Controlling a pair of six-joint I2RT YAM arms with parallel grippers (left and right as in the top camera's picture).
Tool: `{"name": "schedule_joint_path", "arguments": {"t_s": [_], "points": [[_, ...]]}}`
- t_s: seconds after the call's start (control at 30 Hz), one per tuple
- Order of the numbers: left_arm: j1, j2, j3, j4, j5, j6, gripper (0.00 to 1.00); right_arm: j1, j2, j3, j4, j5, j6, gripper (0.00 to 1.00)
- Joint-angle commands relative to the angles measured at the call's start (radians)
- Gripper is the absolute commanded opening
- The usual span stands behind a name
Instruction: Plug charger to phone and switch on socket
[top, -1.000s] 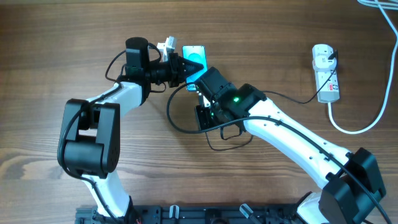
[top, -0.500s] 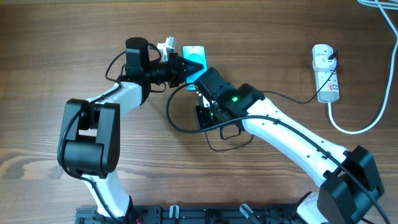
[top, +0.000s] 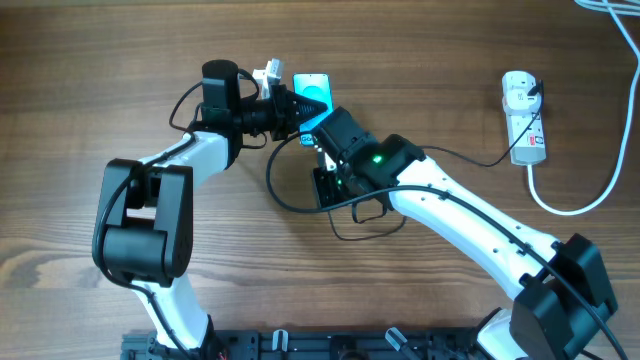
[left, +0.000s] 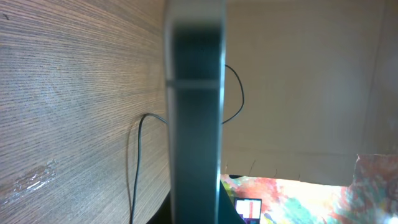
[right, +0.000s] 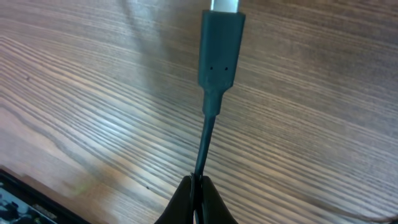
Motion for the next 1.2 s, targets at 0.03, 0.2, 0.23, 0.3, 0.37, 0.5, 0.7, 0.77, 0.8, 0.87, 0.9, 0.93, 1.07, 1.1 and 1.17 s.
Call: {"name": "schedule_joint_path", "arguments": {"t_s": [0.03, 0.2, 0.23, 0.3, 0.37, 0.5, 0.7, 0.77, 0.8, 0.87, 0.9, 0.93, 1.07, 1.1, 1.17], "points": [[-0.002, 0.002, 0.019, 0.004, 0.008, 0.023, 0.04, 0.001, 0.013, 0.021, 0.007, 0.011, 0.002, 0.05], [-0.002, 0.002, 0.019, 0.003, 0.008, 0.023, 0.04, 0.001, 0.013, 0.021, 0.021, 0.011, 0.003, 0.04], [-0.002, 0.002, 0.019, 0.003, 0.008, 0.023, 0.04, 0.0, 0.013, 0.021, 0.021, 0.012, 0.003, 0.04], [-0.002, 0.002, 0.019, 0.003, 0.008, 0.023, 0.04, -0.002, 0.013, 0.021, 0.018, 0.019, 0.003, 0.05], [-0.002, 0.002, 0.019, 0.003, 0.008, 0.023, 0.04, -0.006, 0.013, 0.021, 0.018, 0.019, 0.003, 0.05], [-0.002, 0.002, 0.019, 0.003, 0.008, 0.023, 0.04, -0.017, 0.013, 0.021, 0.017, 0.018, 0.003, 0.04], [-0.002, 0.002, 0.019, 0.003, 0.008, 0.023, 0.04, -0.019, 0.013, 0.021, 0.01, 0.018, 0.003, 0.04], [-0.002, 0.002, 0.019, 0.003, 0.007, 0.023, 0.04, -0.019, 0.013, 0.021, 0.003, 0.018, 0.003, 0.04], [-0.002, 0.002, 0.019, 0.003, 0.005, 0.023, 0.04, -0.019, 0.012, 0.021, 0.0, 0.019, 0.003, 0.05], [-0.002, 0.002, 0.019, 0.003, 0.001, 0.023, 0.04, -0.019, 0.012, 0.021, -0.001, 0.019, 0.003, 0.04], [-0.002, 0.002, 0.019, 0.003, -0.001, 0.023, 0.04, -0.019, 0.012, 0.021, -0.001, 0.019, 0.002, 0.05], [-0.002, 0.002, 0.019, 0.003, -0.003, 0.023, 0.04, -0.019, 0.012, 0.021, -0.001, 0.019, 0.003, 0.04], [-0.002, 0.002, 0.019, 0.003, -0.008, 0.023, 0.04, -0.019, 0.012, 0.021, -0.002, 0.019, 0.002, 0.05], [-0.002, 0.002, 0.019, 0.003, -0.01, 0.023, 0.04, -0.019, 0.012, 0.021, -0.002, 0.019, 0.002, 0.04], [-0.002, 0.002, 0.019, 0.003, -0.011, 0.023, 0.04, -0.019, 0.012, 0.021, -0.002, 0.018, 0.002, 0.04]]}}
